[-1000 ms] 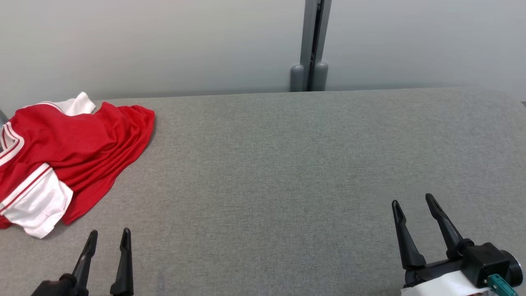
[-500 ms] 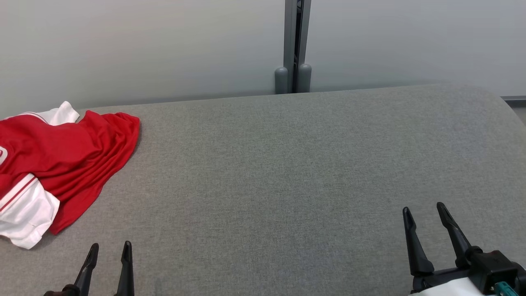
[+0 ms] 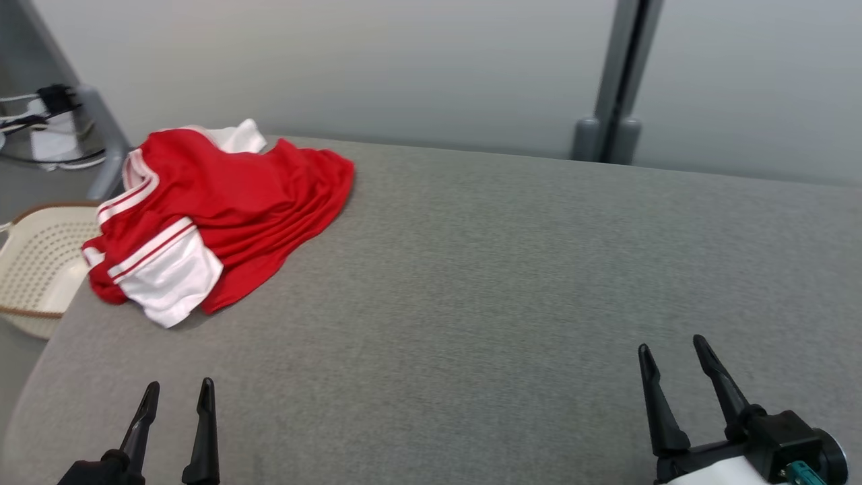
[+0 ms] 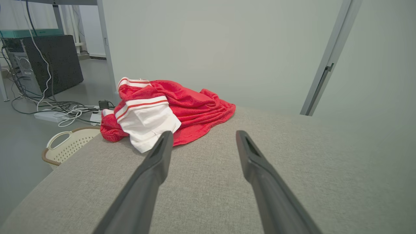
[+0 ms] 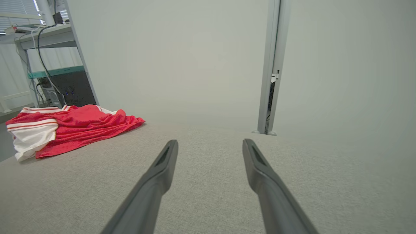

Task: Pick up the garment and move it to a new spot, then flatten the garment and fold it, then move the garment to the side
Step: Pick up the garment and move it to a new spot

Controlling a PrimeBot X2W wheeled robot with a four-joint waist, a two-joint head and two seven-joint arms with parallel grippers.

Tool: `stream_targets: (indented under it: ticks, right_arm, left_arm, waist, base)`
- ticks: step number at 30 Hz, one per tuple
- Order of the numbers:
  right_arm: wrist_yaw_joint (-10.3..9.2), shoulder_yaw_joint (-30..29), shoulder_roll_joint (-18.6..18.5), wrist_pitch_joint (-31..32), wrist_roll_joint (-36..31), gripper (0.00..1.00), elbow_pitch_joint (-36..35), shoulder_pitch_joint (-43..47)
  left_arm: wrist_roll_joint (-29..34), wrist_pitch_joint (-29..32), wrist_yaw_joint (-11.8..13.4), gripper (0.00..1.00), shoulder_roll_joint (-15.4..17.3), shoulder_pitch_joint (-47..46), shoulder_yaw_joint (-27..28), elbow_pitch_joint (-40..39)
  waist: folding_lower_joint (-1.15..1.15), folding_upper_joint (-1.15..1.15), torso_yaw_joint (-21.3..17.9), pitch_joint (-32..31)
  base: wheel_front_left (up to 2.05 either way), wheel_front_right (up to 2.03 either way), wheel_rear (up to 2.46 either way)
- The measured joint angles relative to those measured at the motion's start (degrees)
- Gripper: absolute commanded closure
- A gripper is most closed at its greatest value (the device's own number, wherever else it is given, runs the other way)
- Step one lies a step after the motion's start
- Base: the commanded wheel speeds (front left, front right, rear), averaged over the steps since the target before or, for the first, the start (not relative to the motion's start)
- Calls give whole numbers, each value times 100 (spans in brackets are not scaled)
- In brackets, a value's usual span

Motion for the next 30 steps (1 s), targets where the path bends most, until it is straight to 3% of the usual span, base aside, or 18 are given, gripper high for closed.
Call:
stream_targets:
  ticks: [8,15,19,30]
  right_arm:
    - [0,405,5,0,-69,0,122,-289]
    - [1,556,7,1,-363,0,135,-795]
    - [1,630,7,1,-667,0,141,-1294]
    - [2,1078,4,-11,-1160,0,341,-2440]
  left_arm:
    - [-98,0,0,0,174,67,-32,198]
    - [-504,1,-3,0,614,-602,-366,427]
    - [-833,91,-3,0,1125,-1658,-773,632]
    - [-2070,1007,-7,0,3138,-4768,-2505,1502]
  waist:
    - [0,0,975,101]
    - [0,0,1110,674]
    - [0,0,1020,1260]
    - [0,0,567,3013]
  base:
    - [0,0,0]
    - [0,0,0]
    - [0,0,0]
    - [0,0,0]
